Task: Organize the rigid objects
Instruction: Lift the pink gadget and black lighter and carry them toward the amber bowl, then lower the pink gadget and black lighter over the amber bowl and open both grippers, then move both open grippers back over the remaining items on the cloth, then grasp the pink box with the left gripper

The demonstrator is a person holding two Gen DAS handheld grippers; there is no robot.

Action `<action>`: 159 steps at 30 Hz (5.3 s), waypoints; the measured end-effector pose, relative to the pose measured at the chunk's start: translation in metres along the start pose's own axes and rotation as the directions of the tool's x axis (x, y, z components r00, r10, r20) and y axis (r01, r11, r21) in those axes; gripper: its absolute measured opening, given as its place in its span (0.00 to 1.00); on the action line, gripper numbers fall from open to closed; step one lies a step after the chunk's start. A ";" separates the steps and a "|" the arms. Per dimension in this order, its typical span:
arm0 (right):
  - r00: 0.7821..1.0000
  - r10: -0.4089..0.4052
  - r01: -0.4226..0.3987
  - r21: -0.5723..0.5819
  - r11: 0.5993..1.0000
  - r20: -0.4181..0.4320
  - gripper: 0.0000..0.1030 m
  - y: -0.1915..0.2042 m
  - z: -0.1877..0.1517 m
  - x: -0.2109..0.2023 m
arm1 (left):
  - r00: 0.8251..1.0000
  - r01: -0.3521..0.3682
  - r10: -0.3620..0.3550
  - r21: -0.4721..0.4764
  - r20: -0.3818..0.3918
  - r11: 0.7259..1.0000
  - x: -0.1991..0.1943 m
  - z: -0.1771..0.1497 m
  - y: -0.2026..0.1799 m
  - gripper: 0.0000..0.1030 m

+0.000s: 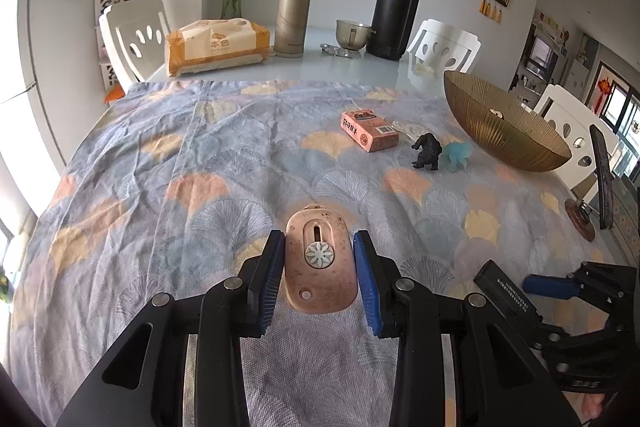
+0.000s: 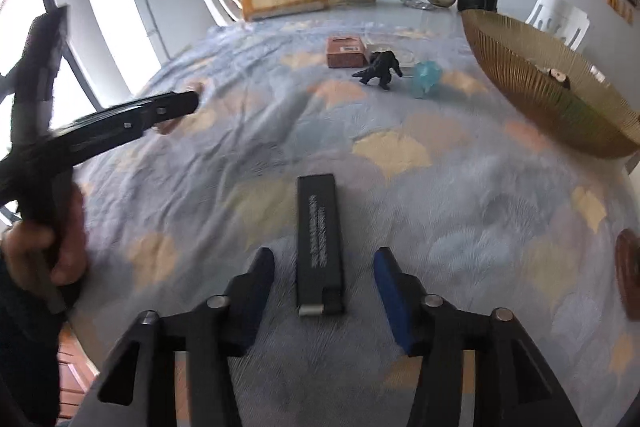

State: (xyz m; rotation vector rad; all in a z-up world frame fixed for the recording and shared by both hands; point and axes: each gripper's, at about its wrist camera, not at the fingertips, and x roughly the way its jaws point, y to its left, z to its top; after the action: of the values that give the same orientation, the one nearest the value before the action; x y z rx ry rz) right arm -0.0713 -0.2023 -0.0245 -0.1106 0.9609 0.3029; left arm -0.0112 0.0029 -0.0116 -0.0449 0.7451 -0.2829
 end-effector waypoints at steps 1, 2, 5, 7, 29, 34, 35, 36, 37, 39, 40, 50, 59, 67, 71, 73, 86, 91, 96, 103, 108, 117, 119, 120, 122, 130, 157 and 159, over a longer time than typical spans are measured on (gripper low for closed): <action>1.000 -0.027 0.027 -0.016 0.999 0.002 0.40 0.004 0.002 0.002 | 1.000 0.000 0.000 -0.001 0.000 1.000 0.000 0.000 0.000 0.31; 1.000 -0.015 0.015 -0.025 1.000 0.002 0.23 0.008 0.004 0.002 | 1.000 -0.002 0.002 -0.001 -0.001 1.000 0.000 0.000 -0.001 0.31; 1.000 0.014 -0.014 -0.038 0.999 0.004 0.23 0.017 0.007 0.001 | 1.000 0.003 -0.003 -0.003 -0.012 1.000 0.000 0.003 -0.004 0.31; 0.999 0.014 -0.013 -0.031 0.999 0.048 0.23 0.015 0.010 -0.013 | 0.999 0.037 -0.037 -0.017 -0.009 0.999 -0.005 0.012 -0.008 0.31; 0.895 -0.379 0.207 0.534 0.819 0.235 0.23 -0.180 0.085 -0.103 | 0.914 0.407 -0.402 0.156 -0.064 0.900 0.091 0.142 -0.211 0.31; 0.915 -0.360 0.205 0.557 0.804 0.184 0.23 -0.189 0.084 -0.082 | 0.917 0.398 -0.386 0.168 -0.098 0.902 0.097 0.137 -0.216 0.32; 0.918 -0.355 0.202 0.560 0.804 0.179 0.23 -0.190 0.086 -0.080 | 0.920 0.391 -0.380 0.167 -0.098 0.905 0.095 0.138 -0.215 0.36; 0.922 -0.344 0.189 0.568 0.801 0.178 0.24 -0.192 0.087 -0.081 | 0.933 0.360 -0.350 0.170 -0.089 0.917 0.090 0.140 -0.213 0.45; 0.923 -0.337 0.178 0.574 0.799 0.184 0.25 -0.193 0.087 -0.083 | 0.938 0.345 -0.337 0.173 -0.077 0.922 0.084 0.142 -0.209 0.45; 0.912 -0.339 0.145 0.590 0.794 0.231 0.27 -0.191 0.083 -0.097 | 0.943 0.332 -0.329 0.165 -0.045 0.929 0.068 0.147 -0.194 0.45; 0.898 -0.351 0.132 0.597 0.792 0.267 0.32 -0.188 0.079 -0.109 | 0.943 0.333 -0.332 0.154 -0.029 0.930 0.060 0.148 -0.184 0.45; 0.873 -0.244 0.104 0.326 0.940 0.423 0.74 -0.069 0.072 -0.129 | 0.984 0.142 -0.136 -0.040 0.115 0.989 -0.020 0.093 -0.058 0.78; 0.926 -0.172 0.157 0.072 0.985 0.337 0.76 0.021 0.048 -0.029 | 1.000 -0.019 0.022 -0.158 0.014 0.987 0.009 0.022 0.025 0.78; 0.949 -0.190 0.138 0.209 0.968 0.252 0.82 -0.009 0.042 -0.002 | 0.999 0.053 -0.054 -0.221 0.000 0.974 0.014 0.017 0.038 0.78; 0.945 -0.217 0.172 0.189 0.967 0.245 0.84 -0.003 0.042 -0.001 | 1.000 0.014 -0.014 -0.126 0.006 0.992 0.011 0.015 0.018 0.78; 0.939 -0.234 0.199 0.160 0.967 0.251 0.87 0.005 0.042 -0.002 | 1.000 0.006 -0.005 -0.095 0.008 0.996 0.010 0.014 0.014 0.78; 0.935 -0.246 0.211 0.157 0.965 0.256 0.96 0.006 0.042 -0.002 | 0.999 -0.045 0.044 -0.071 -0.012 0.996 0.014 0.014 0.010 0.78; 0.936 -0.245 0.210 0.157 0.965 0.252 0.96 0.007 0.042 -0.001 | 0.999 -0.040 0.037 -0.132 -0.027 0.990 0.014 0.014 0.021 0.78; 0.934 -0.241 0.205 0.157 0.966 0.263 0.96 0.008 0.042 -0.003 | 0.998 0.016 -0.030 -0.234 -0.058 0.972 0.019 0.013 0.039 0.78; 0.933 -0.241 0.211 0.135 0.968 0.269 1.00 0.013 0.044 -0.002 | 0.994 0.063 -0.086 -0.311 -0.061 0.948 0.023 0.012 0.052 0.78; 0.933 -0.232 0.204 0.128 0.971 0.274 1.00 0.014 0.043 -0.003 | 0.994 0.060 -0.084 -0.279 -0.076 0.958 0.025 0.012 0.045 0.78; 0.931 -0.234 0.202 0.138 0.969 0.279 1.00 0.013 0.043 -0.004 | 0.997 0.002 -0.018 -0.210 -0.075 0.978 0.025 0.014 0.035 0.78; 0.932 -0.233 0.199 0.147 0.969 0.279 1.00 0.010 0.043 -0.004 | 0.996 0.000 -0.018 -0.213 -0.082 0.977 0.027 0.014 0.036 0.78; 0.932 -0.233 0.197 0.153 0.968 0.277 1.00 0.009 0.043 -0.004 | 0.997 -0.003 -0.014 -0.216 -0.080 0.976 0.027 0.014 0.037 0.78; 0.935 -0.229 0.191 0.160 0.968 0.272 1.00 0.007 0.044 -0.004 | 0.997 -0.009 -0.007 -0.217 -0.074 0.976 0.026 0.014 0.038 0.78; 0.936 -0.234 0.186 0.198 0.962 0.263 1.00 -0.001 0.041 -0.006 | 0.997 -0.052 0.042 -0.182 -0.060 0.982 0.024 0.014 0.032 0.78; 0.997 -0.018 -0.016 0.437 0.899 0.072 0.60 -0.104 0.113 0.073 | 0.974 0.064 -0.038 0.108 -0.225 0.992 0.168 0.110 -0.057 0.72; 0.996 -0.036 -0.002 0.415 0.910 0.084 0.56 -0.103 0.115 0.074 | 0.978 0.066 -0.043 0.104 -0.202 0.992 0.168 0.111 -0.055 0.58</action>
State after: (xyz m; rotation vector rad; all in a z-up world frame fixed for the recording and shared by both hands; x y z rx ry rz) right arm 0.0902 -0.2594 -0.0241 0.2829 0.9155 0.0808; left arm 0.1676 -0.1015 -0.0338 0.0689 0.9274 -0.3846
